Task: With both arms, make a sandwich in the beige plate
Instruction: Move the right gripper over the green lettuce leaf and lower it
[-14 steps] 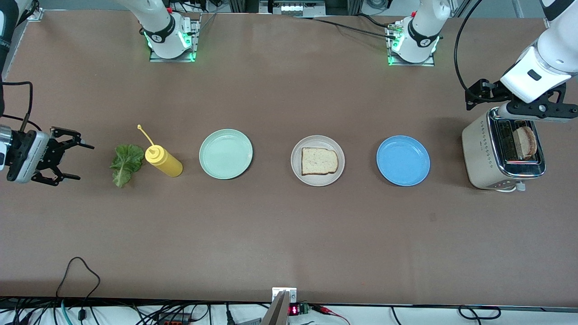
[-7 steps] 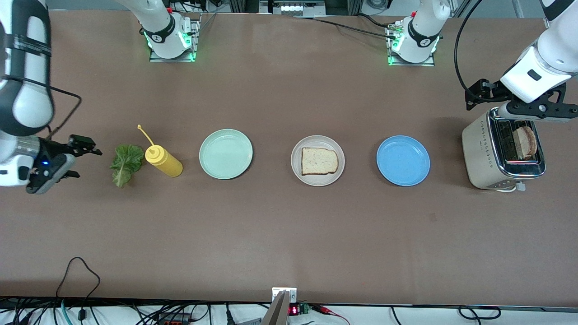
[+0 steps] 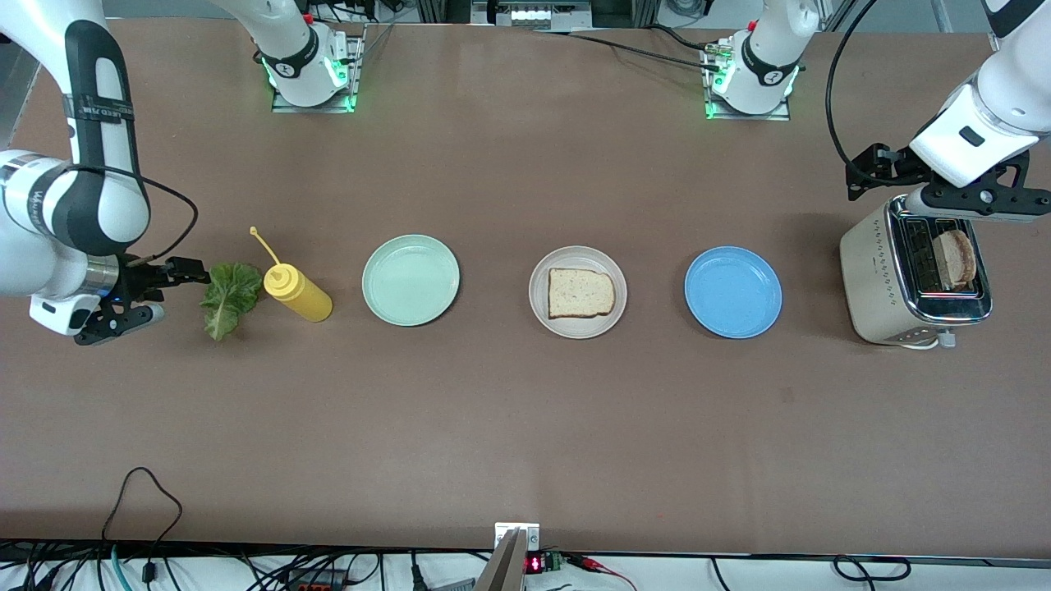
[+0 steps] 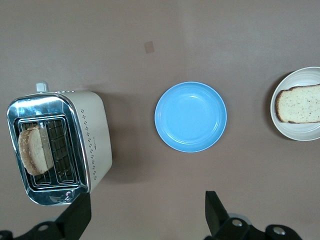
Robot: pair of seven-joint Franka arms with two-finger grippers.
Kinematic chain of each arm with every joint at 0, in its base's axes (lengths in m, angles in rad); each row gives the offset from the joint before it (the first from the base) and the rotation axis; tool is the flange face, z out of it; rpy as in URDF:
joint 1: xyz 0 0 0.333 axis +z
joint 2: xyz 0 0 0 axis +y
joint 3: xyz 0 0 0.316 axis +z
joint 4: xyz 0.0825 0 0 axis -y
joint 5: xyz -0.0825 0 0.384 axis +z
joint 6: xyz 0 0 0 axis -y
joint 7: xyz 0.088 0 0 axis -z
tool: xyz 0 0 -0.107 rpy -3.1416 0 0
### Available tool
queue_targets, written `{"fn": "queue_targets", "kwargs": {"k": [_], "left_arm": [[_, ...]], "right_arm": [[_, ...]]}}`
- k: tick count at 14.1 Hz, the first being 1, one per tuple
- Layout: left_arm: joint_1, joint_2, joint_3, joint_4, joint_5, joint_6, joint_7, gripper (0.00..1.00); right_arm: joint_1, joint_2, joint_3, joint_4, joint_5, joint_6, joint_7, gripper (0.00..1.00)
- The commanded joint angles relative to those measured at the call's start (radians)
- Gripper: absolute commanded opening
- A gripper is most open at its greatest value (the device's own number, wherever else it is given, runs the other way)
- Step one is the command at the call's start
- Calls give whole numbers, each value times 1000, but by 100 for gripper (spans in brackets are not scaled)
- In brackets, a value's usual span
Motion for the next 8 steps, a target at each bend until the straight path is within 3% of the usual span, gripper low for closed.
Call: {"fn": "queue_targets", "kwargs": {"k": [1,5,8], "left_arm": [[-3,10,1,29,-7,-24,-7,100],[-3,10,1,29,-7,-24,-7,100],[-3,10,1,29,-7,-24,-7,100]], "right_arm": [[-35,18,29,-42,-20,69,38,100],[-39,29,41,-199,-11,346,119,100],[-41,65,76,-229,-9,431,205,100]]}}
